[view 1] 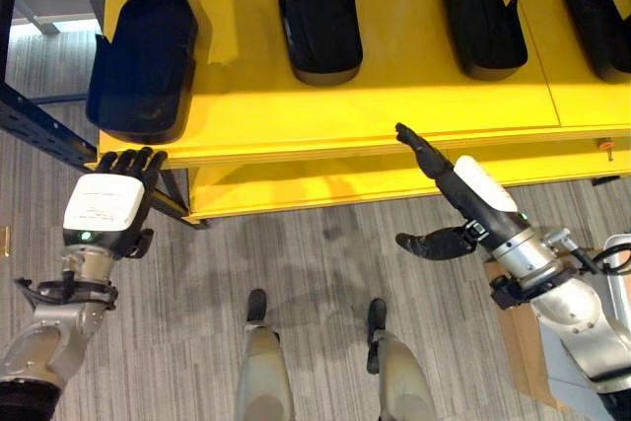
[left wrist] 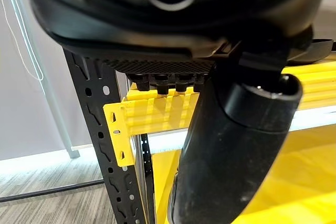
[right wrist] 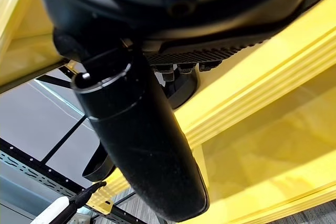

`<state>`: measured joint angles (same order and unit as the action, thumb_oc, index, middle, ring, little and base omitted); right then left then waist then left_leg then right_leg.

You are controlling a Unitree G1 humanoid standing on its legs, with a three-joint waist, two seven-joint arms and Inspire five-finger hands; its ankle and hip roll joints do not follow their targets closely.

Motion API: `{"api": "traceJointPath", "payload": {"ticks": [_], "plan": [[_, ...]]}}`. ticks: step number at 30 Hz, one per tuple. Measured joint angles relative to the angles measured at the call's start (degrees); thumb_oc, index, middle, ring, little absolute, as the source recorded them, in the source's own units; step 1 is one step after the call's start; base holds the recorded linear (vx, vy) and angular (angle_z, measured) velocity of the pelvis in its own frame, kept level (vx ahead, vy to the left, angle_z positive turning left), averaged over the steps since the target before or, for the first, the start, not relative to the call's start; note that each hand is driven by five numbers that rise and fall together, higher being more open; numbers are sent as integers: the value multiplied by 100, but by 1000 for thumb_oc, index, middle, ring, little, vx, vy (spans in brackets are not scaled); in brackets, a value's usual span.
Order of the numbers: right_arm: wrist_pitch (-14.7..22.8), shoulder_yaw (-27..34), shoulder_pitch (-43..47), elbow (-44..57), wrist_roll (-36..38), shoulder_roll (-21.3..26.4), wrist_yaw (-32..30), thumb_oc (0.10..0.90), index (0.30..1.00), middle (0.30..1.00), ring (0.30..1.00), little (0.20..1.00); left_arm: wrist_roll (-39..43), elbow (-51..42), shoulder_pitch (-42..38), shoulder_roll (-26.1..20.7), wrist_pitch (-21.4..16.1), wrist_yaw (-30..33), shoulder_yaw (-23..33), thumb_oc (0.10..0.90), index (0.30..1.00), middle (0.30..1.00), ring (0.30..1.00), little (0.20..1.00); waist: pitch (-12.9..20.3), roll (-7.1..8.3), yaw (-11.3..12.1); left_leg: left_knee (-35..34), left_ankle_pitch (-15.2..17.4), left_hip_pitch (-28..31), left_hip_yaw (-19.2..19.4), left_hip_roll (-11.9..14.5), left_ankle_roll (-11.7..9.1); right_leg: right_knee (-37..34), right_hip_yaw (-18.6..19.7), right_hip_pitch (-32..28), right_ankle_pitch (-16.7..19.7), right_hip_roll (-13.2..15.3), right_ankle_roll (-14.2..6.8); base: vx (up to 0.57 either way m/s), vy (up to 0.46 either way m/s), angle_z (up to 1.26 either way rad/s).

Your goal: Move parts from the plastic box to the shelf.

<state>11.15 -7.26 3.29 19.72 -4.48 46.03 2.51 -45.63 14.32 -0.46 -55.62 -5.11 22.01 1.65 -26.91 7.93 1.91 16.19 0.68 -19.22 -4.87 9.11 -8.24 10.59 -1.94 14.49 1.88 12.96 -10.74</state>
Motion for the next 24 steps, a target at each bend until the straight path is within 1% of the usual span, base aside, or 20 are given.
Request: {"api": "traceJointPath", "payload": {"ticks": [12,14,16,17,18,20,21,22,23,24], "plan": [[3,-3,24,0,0,0,-6,900,1000,1000,1000,1000,56,-5,-123,0,1,9,-24,900,1000,1000,1000,1000,-38,4,10,59,0,-63,-13,2,2,44,2,53,0,2,-3,0,0,0],[2,-10,34,-1,0,1,-8,900,1000,1000,1000,1000,226,131,-278,-50,-7,96,-191,900,1000,1000,1000,1000,-38,3,25,63,-1,-68,-16,0,3,54,3,61,-3,2,-5,0,0,0],[8,-33,61,0,1,2,-9,900,1000,1000,1000,1000,267,153,-339,-70,-8,121,-246,900,1000,1000,1000,1000,-38,5,30,75,-3,-86,-20,1,5,55,3,76,-11,1,-18,0,0,0],[18,-34,71,0,2,3,-22,900,1000,1000,1000,1000,271,193,-432,-107,-8,143,-316,900,1000,1000,1000,1000,-38,5,30,89,-3,-135,-27,0,5,54,2,104,-12,3,-20,12,5,7],[18,-40,71,0,1,3,-29,900,1000,1000,1000,1000,328,206,-526,-238,-8,149,-426,900,1000,1000,1000,1000,-38,5,31,110,-2,-187,-35,-4,2,47,0,126,-4,2,-18,13,18,5],[41,-44,67,0,4,16,-61,900,1000,1000,1000,1000,479,203,-782,-262,-23,141,-435,900,1000,1000,1000,1000,-41,10,24,176,8,-231,-25,-14,-10,-15,10,121,-4,42,-19,15,21,-1],[65,-45,72,3,5,16,-62,900,1000,1000,1000,1000,490,193,-1023,-432,-20,141,-463,900,1000,1000,1000,1000,-49,27,11,210,2,-295,-25,-10,2,-60,10,149,-3,48,-20,15,16,-6],[87,-46,74,11,5,16,-65,900,1000,1000,1000,1000,491,216,-1421,-753,2,36,-650,900,1000,1000,1000,1000,-60,65,-29,267,8,-387,-16,-13,13,-54,14,212,1,44,-22,12,18,-13],[90,-86,94,11,5,15,-65,900,1000,1000,1000,1000,493,225,-1685,-870,-4,-27,-794,900,1000,1000,1000,1000,-83,111,-49,267,9,-391,31,-16,18,-56,38,237,8,52,-23,8,13,-12],[101,-108,99,12,5,15,-64,900,1000,1000,1000,1000,496,235,-1840,-880,-27,-29,-874,900,1000,1000,1000,1000,-94,137,-102,279,15,-390,58,-20,38,-56,69,243,19,48,-25,8,12,-9]]}}
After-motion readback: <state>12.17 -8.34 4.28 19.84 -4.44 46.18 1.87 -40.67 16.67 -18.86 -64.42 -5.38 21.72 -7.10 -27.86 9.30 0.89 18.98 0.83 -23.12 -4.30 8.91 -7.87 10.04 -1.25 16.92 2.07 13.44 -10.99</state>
